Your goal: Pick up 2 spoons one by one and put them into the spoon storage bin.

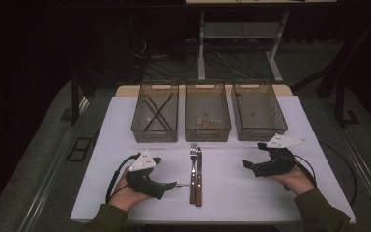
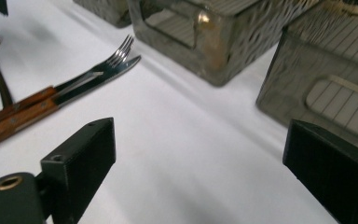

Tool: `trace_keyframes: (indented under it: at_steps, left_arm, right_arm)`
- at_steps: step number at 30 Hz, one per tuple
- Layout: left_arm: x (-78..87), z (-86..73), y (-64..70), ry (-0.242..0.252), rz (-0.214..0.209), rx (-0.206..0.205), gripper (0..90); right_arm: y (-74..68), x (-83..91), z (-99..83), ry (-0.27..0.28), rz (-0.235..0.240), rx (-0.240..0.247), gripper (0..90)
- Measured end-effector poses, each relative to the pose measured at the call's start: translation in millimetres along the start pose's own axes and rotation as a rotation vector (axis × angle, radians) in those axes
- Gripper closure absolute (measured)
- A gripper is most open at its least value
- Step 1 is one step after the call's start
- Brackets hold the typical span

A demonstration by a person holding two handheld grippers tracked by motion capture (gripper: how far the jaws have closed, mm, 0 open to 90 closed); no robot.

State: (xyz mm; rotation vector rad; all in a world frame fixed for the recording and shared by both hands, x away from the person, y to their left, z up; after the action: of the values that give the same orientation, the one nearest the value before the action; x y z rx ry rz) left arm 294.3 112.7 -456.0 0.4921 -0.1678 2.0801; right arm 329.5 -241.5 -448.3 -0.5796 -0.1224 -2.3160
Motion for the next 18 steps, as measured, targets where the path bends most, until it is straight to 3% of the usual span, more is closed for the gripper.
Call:
trace_keyframes:
  at_steps: [10,18]
  left_arm:
    - [3.3,1.1,-2.2,-0.001,0.014,-0.008,1.3]
    - [19.9,1.3,-17.2,-0.030,0.080,-0.012,11.1]
  right_arm:
    - [-9.2,16.8,-23.3,0.026,0.020,-0.026,9.1]
    - [-10.8,29.2,-35.9,0.010,0.013,-0.031,9.2]
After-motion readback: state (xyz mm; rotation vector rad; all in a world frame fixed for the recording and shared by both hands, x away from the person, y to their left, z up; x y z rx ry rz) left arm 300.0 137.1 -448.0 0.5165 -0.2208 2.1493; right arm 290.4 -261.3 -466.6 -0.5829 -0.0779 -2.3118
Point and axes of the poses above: each handheld gripper's, and its own axes: x roughly backward along the jaws, z roughly out of its top, y roughly to its right, the point moved 5 cm from there along -x, roughly forward along the jaws, and after that the axes turned 9 degrees about y, right-handed, at the moved point
